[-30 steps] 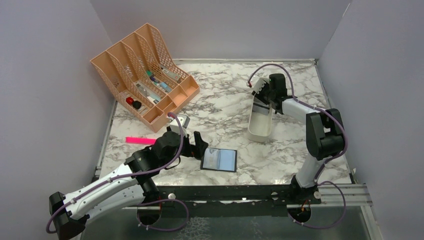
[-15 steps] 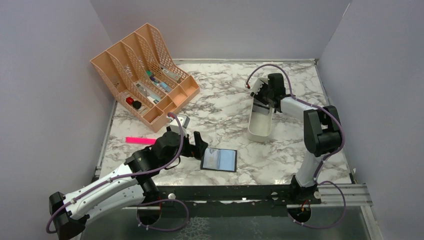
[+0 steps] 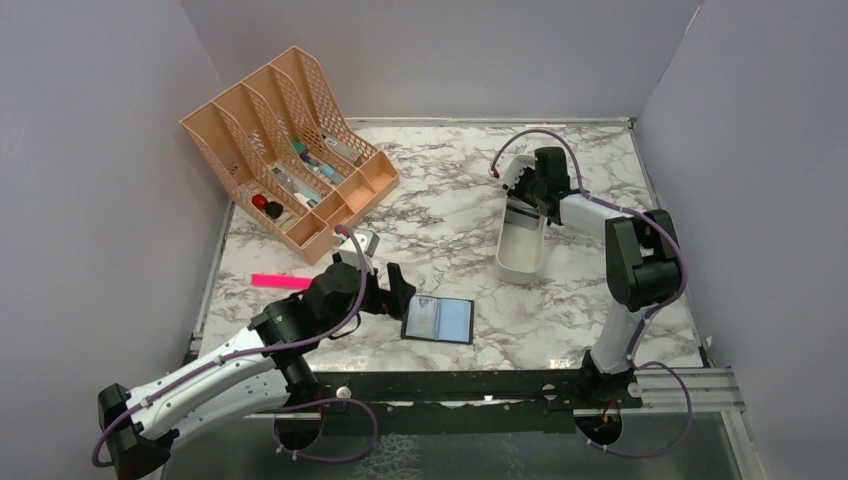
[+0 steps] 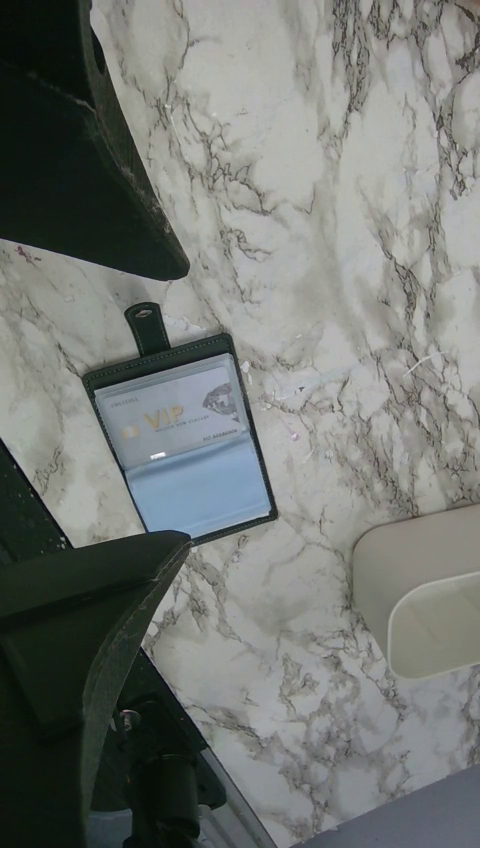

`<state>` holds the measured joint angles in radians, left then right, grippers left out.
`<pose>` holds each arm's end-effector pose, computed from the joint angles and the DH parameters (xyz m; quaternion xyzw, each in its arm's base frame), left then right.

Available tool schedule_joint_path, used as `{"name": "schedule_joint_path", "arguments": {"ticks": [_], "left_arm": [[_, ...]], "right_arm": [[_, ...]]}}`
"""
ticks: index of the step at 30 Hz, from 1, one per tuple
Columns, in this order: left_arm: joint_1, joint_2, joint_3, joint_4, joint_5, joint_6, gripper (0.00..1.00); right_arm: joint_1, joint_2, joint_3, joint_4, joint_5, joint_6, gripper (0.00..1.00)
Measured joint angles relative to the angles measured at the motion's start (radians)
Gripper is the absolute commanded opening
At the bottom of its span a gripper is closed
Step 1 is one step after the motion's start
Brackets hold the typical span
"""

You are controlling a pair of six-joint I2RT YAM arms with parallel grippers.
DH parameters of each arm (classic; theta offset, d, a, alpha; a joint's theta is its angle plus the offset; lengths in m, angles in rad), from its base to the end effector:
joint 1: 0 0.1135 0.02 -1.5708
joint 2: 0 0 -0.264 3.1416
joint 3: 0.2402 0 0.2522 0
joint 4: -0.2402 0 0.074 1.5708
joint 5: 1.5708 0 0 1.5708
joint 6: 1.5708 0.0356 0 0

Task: Put the credit cards into the card holder
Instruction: Pick up the credit card from the storage box.

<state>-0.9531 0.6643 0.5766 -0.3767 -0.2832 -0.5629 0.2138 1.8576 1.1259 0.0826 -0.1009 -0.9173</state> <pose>0.0997 -0.1232 0.2661 0.0906 0.8407 -0.2704 0.4603 0.3942 0.0893 0.1816 -0.4983 0.7432 -0.1106 0.4325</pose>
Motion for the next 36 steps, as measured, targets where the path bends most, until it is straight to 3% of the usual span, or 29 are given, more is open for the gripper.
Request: {"name": "schedule_joint_path", "arguments": {"ticks": [10,18,24,31,36], "left_arm": [[0.000,-0.012,0.000,-0.003,-0.002,-0.001,0.99],[0.000,-0.014,0.000,-0.008,-0.003,-0.001,0.99],[0.000,-0.019,0.000,-0.008,-0.003,-0.002,0.99],[0.000,-0.024,0.000,-0.008,-0.003,-0.002,0.99],[0.000,-0.021,0.000,-0.008,-0.003,-0.002,0.99]], "right_arm": [[0.000,-0.001,0.001,0.013,0.007,0.000,0.07],[0.000,-0.004,0.003,0.013,0.007,0.005,0.01],[0.000,-0.008,0.006,-0.001,0.006,0.012,0.01],[0.000,-0.023,0.016,-0.018,0.007,0.018,0.09],[0.000,-0.023,0.040,-0.029,0.006,0.019,0.01]]}}
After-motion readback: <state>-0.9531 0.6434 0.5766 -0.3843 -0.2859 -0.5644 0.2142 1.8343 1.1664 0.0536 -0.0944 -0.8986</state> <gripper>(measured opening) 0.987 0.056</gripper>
